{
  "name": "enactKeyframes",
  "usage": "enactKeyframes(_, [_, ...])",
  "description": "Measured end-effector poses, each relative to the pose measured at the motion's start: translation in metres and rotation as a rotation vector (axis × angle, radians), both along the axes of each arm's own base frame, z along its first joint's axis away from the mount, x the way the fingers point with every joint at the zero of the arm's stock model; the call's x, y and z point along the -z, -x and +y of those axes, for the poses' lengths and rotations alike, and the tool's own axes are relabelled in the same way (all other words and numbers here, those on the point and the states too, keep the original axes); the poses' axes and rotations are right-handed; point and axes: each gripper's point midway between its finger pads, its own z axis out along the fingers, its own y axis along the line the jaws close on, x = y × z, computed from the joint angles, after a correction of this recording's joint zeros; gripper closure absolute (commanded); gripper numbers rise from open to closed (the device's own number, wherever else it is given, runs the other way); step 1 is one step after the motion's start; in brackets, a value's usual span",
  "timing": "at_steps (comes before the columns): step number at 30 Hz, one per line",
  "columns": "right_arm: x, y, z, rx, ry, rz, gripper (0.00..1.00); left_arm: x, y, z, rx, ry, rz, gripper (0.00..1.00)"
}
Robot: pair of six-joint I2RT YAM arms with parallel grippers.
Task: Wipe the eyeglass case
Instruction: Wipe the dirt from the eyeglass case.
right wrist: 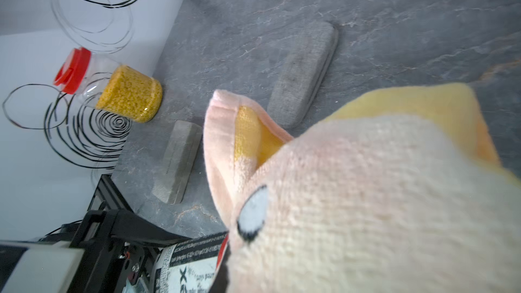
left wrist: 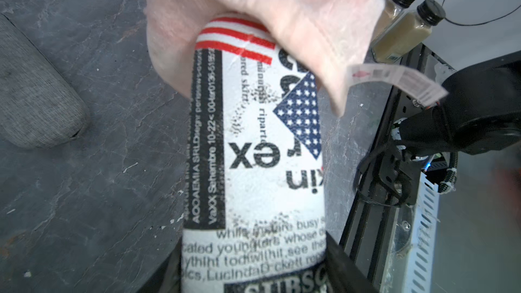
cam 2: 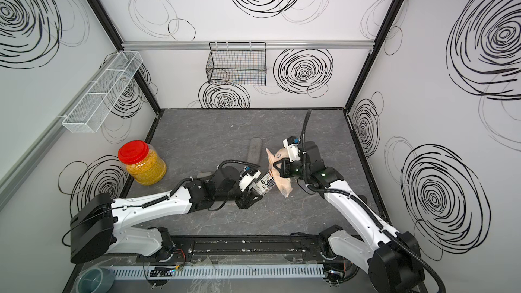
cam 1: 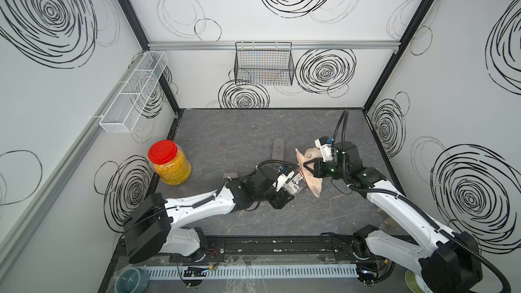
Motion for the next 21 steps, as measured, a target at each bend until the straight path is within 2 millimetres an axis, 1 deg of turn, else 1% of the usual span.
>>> enactKeyframes(2, [-0.006,0.011,0.012,-0.065,-0.028,-0.016,0.97,0.000,0.000,0.000,-0.002,0.000,0.002,0.45])
enactKeyframes(4, [-0.011,0.027,0.030,-0.153,-0.048,-0.029,0.97,0.001,0.000,0.001,-0.003,-0.001,0.004,0.45])
enactKeyframes(6, [-0.012,0.043,0.043,-0.229,-0.060,-0.025,0.97,0.000,0.000,0.000,-0.004,0.005,0.002,0.45])
enactKeyframes(8, [-0.012,0.050,0.048,-0.264,-0.066,-0.017,0.98,-0.001,-0.001,-0.001,-0.004,0.010,-0.001,0.45])
enactKeyframes(10, [-0.008,0.048,0.047,-0.255,-0.055,-0.008,1.00,-0.003,-0.001,-0.002,-0.006,0.017,-0.003,0.46])
enactKeyframes(12, [-0.002,0.042,0.041,-0.214,-0.027,0.001,1.00,-0.003,-0.001,-0.002,-0.010,0.024,0.006,0.46])
enactKeyframes(14, [0.001,0.031,0.030,-0.149,0.008,0.008,1.00,-0.002,0.000,-0.002,-0.012,0.034,0.024,0.45])
enactKeyframes(17, [0.001,0.004,-0.001,0.010,0.055,0.003,1.00,0.000,0.001,0.002,-0.017,0.071,0.069,0.45])
enactKeyframes(19, [-0.003,-0.008,-0.022,0.090,0.060,-0.004,0.99,-0.005,0.000,0.007,-0.022,0.128,0.099,0.45])
enactKeyframes(21, [-0.015,-0.010,-0.029,0.112,0.034,-0.040,0.99,-0.015,-0.003,0.011,-0.027,0.199,0.130,0.45])
